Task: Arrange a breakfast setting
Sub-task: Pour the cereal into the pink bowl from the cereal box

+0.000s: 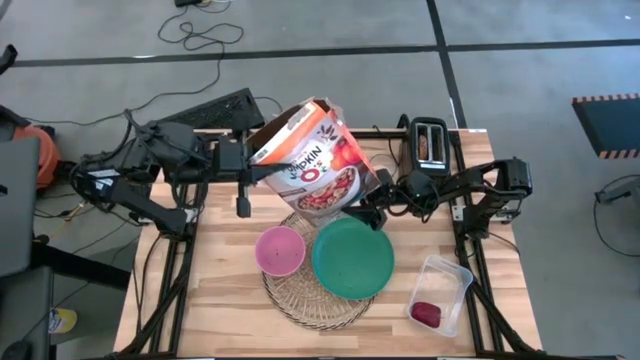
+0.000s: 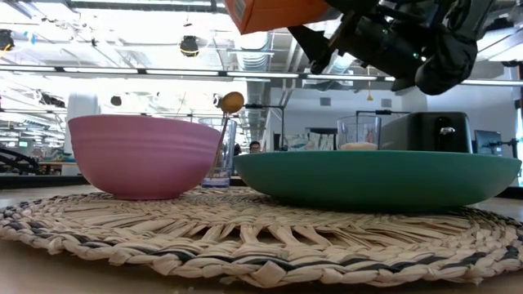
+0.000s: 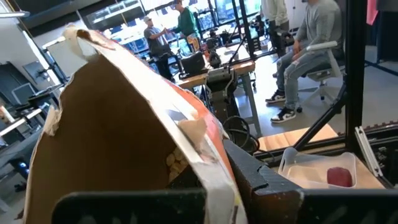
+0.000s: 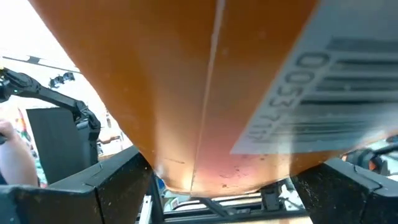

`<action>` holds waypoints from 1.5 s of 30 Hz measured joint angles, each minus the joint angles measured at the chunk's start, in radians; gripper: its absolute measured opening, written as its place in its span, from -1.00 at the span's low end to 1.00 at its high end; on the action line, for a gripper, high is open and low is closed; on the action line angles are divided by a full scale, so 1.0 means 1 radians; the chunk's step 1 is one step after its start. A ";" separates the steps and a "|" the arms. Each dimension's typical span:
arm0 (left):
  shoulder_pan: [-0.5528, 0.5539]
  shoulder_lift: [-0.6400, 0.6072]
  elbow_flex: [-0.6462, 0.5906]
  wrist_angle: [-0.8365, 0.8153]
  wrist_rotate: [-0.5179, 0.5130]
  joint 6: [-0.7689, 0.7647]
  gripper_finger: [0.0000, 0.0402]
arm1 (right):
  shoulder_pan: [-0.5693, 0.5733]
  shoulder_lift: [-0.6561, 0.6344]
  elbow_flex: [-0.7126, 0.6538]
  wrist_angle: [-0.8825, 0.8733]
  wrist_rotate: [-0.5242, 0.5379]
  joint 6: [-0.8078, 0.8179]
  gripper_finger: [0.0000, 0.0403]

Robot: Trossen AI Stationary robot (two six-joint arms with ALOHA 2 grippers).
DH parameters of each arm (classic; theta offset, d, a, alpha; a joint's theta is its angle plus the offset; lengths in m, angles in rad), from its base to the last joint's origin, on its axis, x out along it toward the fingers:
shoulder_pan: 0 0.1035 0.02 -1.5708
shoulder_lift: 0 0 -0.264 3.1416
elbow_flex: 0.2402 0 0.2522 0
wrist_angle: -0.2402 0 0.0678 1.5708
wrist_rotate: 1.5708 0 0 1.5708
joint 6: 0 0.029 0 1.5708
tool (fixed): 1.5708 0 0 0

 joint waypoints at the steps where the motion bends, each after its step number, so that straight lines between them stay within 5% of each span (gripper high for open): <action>1: 0.000 -0.001 0.000 0.000 0.001 -0.001 -1.00 | 0.000 0.000 0.004 0.000 0.004 -0.006 0.89; 10: 0.000 -0.001 0.000 -0.004 0.006 -0.008 -1.00 | 0.000 0.001 0.025 -0.004 0.027 -0.093 0.84; 20: 0.000 0.000 -0.001 -0.008 0.005 -0.039 -1.00 | -0.002 0.001 0.025 -0.006 0.022 -0.105 0.53; 30: 0.000 -0.003 -0.004 0.006 0.006 -0.072 -0.99 | -0.002 -0.002 -0.007 -0.001 0.026 -0.131 0.50; 45: 0.002 -0.026 -0.004 0.012 -0.002 -0.094 -0.46 | -0.023 -0.004 -0.016 -0.030 0.026 -0.146 0.44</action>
